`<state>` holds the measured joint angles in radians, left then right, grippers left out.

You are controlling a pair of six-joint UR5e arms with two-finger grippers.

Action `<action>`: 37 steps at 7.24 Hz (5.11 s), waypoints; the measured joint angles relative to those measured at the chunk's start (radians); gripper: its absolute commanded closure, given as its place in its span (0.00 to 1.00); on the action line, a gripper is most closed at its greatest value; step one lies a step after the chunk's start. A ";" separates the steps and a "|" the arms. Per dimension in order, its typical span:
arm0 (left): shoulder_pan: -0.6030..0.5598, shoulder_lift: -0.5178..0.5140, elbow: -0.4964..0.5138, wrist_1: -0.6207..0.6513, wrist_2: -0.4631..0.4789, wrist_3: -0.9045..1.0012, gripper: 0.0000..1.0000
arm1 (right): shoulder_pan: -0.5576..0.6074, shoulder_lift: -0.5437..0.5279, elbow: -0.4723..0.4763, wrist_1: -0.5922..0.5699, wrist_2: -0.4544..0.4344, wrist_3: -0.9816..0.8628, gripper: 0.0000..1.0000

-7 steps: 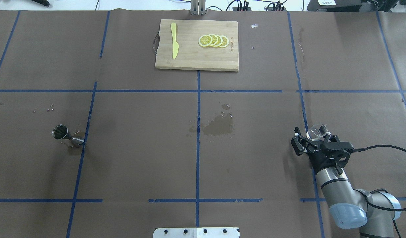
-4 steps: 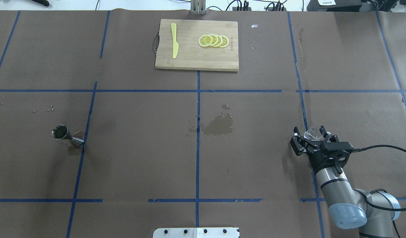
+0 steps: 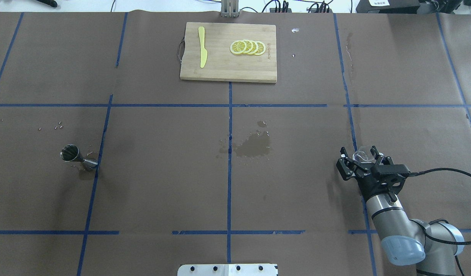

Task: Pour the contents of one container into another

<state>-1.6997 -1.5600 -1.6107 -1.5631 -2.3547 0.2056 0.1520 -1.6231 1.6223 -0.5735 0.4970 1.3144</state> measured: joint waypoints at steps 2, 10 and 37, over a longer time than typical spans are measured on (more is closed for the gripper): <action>0.000 0.000 0.000 0.000 0.000 0.000 0.00 | 0.035 -0.011 0.012 0.001 0.008 -0.017 0.00; 0.000 0.000 -0.009 0.002 -0.011 0.001 0.00 | 0.527 0.017 0.188 -0.147 0.801 -0.310 0.00; 0.017 0.006 -0.007 0.007 -0.025 0.002 0.00 | 1.425 -0.096 0.160 -1.096 1.823 -1.471 0.00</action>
<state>-1.6830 -1.5539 -1.6182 -1.5562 -2.3799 0.2071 1.5770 -1.7193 1.7826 -1.6696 2.3196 -0.1562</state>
